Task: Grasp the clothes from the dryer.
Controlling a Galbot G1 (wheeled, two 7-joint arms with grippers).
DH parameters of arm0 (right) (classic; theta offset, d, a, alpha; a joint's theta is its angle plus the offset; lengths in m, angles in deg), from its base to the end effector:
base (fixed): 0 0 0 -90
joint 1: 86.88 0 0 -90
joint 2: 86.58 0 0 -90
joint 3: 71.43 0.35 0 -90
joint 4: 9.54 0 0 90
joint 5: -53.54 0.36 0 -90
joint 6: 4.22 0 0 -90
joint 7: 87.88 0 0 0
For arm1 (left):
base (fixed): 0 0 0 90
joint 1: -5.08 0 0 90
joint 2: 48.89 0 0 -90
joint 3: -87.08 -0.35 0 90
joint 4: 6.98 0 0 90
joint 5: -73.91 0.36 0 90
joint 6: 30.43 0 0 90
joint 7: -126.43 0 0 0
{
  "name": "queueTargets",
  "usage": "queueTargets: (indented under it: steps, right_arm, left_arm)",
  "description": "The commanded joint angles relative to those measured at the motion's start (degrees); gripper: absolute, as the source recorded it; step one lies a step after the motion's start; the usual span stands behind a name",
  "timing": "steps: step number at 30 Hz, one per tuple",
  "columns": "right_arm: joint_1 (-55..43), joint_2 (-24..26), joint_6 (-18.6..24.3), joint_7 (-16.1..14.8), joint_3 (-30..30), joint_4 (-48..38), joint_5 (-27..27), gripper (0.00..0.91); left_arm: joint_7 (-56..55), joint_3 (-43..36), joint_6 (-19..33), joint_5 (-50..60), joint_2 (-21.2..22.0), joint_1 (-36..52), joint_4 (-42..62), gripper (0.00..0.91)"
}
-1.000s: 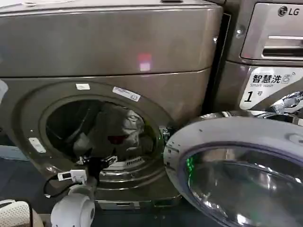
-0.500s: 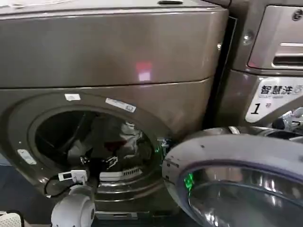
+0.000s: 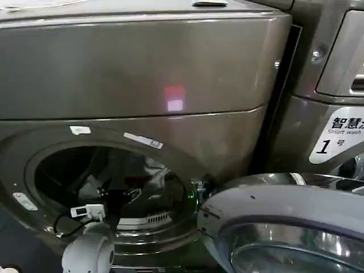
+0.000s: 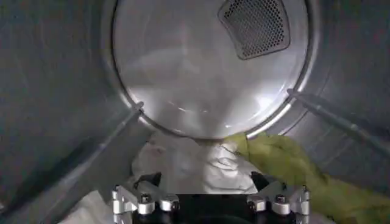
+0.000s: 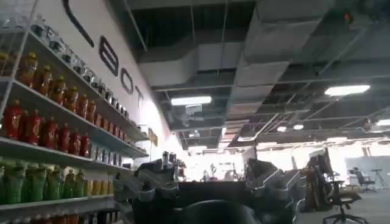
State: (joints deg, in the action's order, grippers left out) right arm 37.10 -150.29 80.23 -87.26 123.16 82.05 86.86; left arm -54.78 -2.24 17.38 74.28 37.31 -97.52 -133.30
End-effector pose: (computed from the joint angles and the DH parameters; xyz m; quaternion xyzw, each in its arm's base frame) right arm -0.1593 -0.4628 -0.0742 0.6717 0.7069 -0.1409 0.1711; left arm 0.2533 0.0125 -0.1962 0.0161 -0.9863 -0.0378 0.1597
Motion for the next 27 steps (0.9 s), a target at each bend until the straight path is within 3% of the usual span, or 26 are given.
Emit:
queueTargets:
  steps: [1, 9, 15, 17, 20, 27]
  right_arm:
    - [0.04, -0.01, 0.58, 0.22, -0.06, -0.04, -0.67, 0.907]
    - [-0.1, -0.24, 0.88, 0.18, -0.6, 0.16, -0.66, 0.907]
    - [-0.38, -0.18, 0.88, 0.17, -1.16, 0.62, -0.62, 0.907]
    - [-0.38, -0.15, 0.91, 0.16, -1.19, 0.48, -0.61, 0.907]
    - [-0.13, -0.07, 1.07, 0.15, -1.01, 0.18, -0.57, 0.907]
    - [0.0, 0.02, 1.28, 0.09, -0.95, 0.24, -0.51, 0.907]
  left_arm:
    - [-0.09, 0.06, -2.81, 0.25, -0.02, 1.1, 1.06, 0.907]
    - [0.01, 0.07, -2.62, 1.75, -0.74, 8.97, 8.35, 0.907]
    - [-0.11, 0.48, 1.01, 2.26, -1.04, 17.93, 19.99, 0.907]
    - [0.48, 0.64, 5.13, 5.22, -0.96, 21.24, 24.82, 0.907]
    - [0.95, 0.74, 7.22, 5.86, -0.98, 26.01, 30.2, 0.907]
    - [2.45, 0.77, 9.92, 6.47, -0.18, 34.48, 40.87, 0.907]
